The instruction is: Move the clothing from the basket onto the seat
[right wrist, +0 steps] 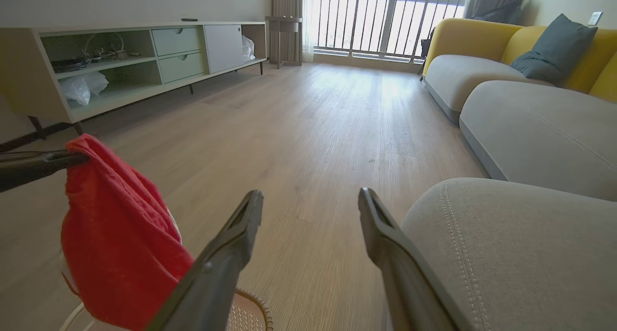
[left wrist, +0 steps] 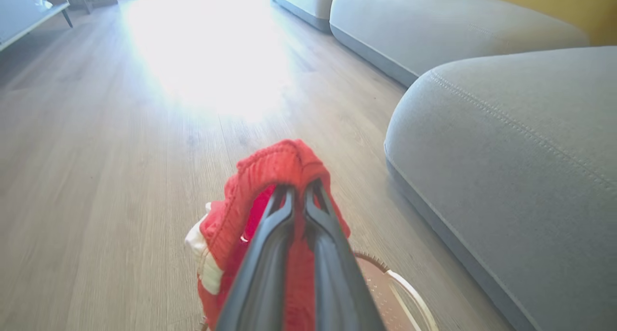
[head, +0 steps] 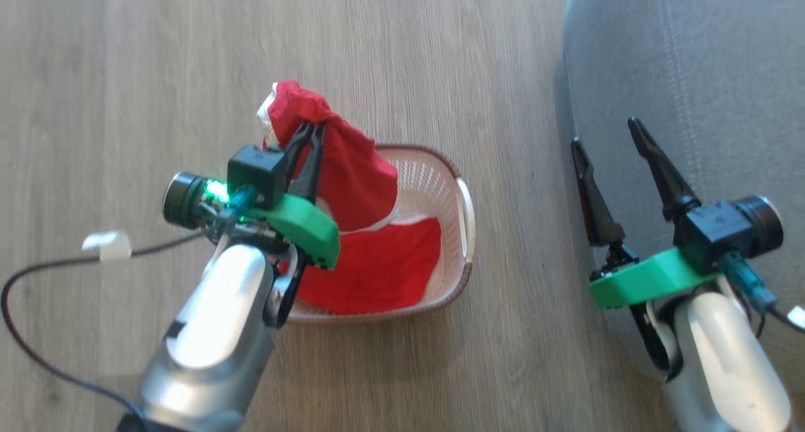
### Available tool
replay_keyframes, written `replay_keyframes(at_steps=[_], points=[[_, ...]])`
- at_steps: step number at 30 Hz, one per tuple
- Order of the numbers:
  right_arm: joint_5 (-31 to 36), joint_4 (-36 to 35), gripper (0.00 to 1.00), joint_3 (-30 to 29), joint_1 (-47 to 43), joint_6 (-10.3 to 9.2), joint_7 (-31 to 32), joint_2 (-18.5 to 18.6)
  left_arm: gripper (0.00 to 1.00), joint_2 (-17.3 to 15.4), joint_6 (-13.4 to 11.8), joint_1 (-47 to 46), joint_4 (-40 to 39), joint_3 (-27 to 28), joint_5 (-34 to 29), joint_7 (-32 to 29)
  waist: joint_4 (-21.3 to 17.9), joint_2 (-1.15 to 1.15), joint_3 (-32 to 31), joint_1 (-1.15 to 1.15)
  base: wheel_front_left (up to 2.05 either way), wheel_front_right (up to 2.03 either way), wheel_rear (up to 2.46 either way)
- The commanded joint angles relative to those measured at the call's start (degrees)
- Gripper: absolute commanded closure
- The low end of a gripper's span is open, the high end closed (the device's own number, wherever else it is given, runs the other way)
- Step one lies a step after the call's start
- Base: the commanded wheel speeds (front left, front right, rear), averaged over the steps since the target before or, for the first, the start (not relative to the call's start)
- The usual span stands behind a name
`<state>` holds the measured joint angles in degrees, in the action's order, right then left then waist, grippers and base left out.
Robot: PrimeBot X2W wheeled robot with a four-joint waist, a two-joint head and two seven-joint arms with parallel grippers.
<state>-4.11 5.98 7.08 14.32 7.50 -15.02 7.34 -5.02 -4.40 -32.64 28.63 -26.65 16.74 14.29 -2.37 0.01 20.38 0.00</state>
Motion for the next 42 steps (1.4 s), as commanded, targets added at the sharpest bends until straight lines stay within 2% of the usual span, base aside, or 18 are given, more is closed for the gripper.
replay_keyframes(at_steps=[1, 9, 14, 25, 37, 42], points=[[-0.54, -2.42, 0.00, 0.88, -2.01, -0.01, 0.02, -0.59, 1.00, -0.04, 0.70, 1.49, -4.54, 3.93, -2.19, 0.70, 0.78, -0.01, -4.31, 0.00, 0.00, 0.00, 0.00], [-0.86, -5.28, 0.00, -0.57, -5.83, -0.01, 0.02, -1.77, 1.00, 1.72, 3.25, 8.39, -17.00, 9.83, -8.03, 0.71, 1.44, -0.01, -11.14, 0.00, 0.00, 0.00, 0.00], [-0.67, -6.04, 0.00, -0.12, -8.36, -0.01, 0.02, -2.08, 1.00, 2.07, 3.24, 11.47, -22.84, 11.43, -8.66, 0.71, 1.93, -0.01, -14.22, 0.00, 0.00, 0.00, 0.00], [-1.17, -5.63, 0.00, 1.44, -11.42, -0.01, 0.02, -2.01, 1.00, 2.12, 0.58, 12.63, -31.07, 10.74, -5.39, 0.71, 2.06, -0.01, -18.57, 0.00, 0.00, 0.00, 0.00], [-2.14, -8.46, 0.00, 2.74, -13.53, -0.01, 0.02, -1.25, 1.00, 2.13, 2.28, 11.23, -36.70, 7.91, -7.18, 0.71, 1.88, -0.01, -19.95, 0.00, 0.00, 0.00, 0.00], [-2.03, -8.75, 0.00, 2.85, -14.35, -0.01, 0.02, -0.87, 1.00, 2.13, 2.22, 10.59, -39.15, 6.80, -7.04, 0.71, 1.86, -0.01, -20.25, 0.00, 0.00, 0.00, 0.00]])
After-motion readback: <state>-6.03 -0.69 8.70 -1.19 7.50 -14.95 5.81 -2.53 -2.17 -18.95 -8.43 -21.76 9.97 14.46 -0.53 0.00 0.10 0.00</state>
